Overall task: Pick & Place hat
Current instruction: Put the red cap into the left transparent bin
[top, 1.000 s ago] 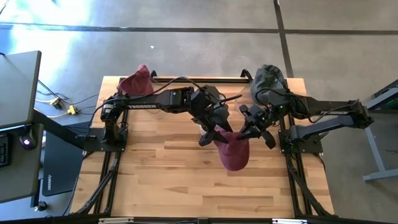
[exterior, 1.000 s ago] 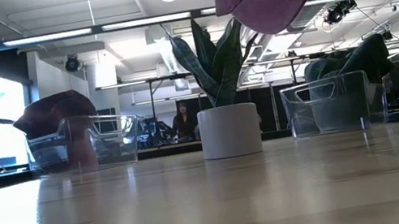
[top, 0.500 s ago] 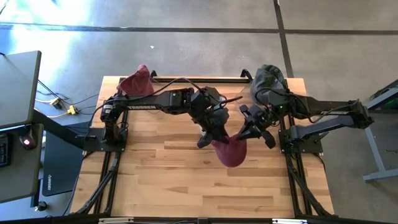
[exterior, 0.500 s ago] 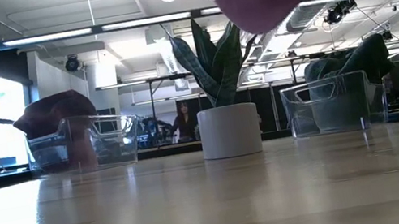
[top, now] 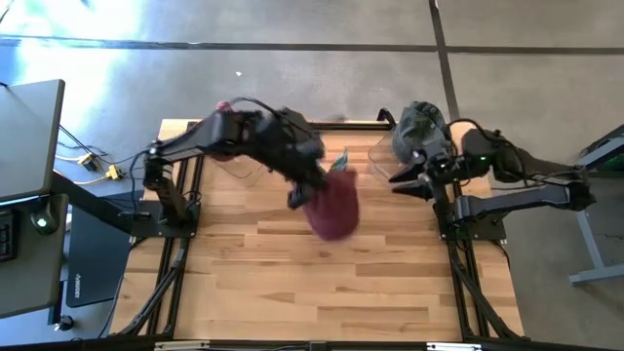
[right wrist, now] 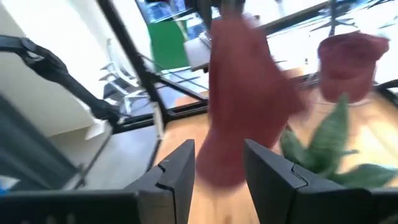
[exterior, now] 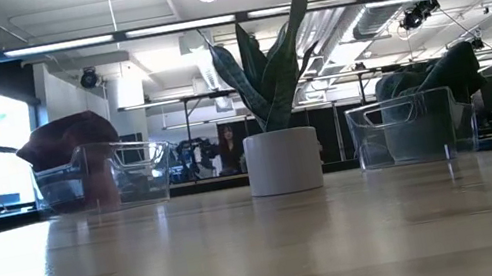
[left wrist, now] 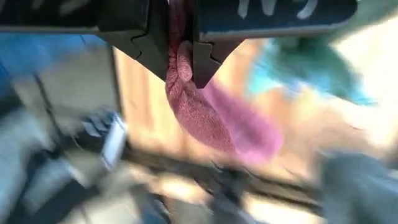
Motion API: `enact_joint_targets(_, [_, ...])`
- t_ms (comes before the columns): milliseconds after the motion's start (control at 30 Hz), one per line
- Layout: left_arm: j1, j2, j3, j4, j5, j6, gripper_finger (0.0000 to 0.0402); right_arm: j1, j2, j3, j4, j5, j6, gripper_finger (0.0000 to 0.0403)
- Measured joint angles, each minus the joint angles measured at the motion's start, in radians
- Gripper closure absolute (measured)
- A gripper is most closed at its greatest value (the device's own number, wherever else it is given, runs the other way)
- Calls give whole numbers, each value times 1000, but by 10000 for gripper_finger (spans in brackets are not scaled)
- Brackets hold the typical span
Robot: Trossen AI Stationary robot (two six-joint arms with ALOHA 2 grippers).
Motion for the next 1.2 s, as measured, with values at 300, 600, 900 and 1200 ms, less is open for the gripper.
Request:
enact_joint_targets(300, [30,-137,5,-301,-583,-61,393,1,-71,0,-103,96,-62,274])
enact_joint_targets(600, [135,-155,-37,-439,-861,28,392,0,-67,0,-175,96,-74,274])
enact_joint_targets(900, [297,-164,-281,-430,-893,108,392,1,-68,0,-181,92,-28,274])
enact_joint_targets(1200, [372,-250,-659,-372,-983,117,392,2,-67,0,-181,113,6,274])
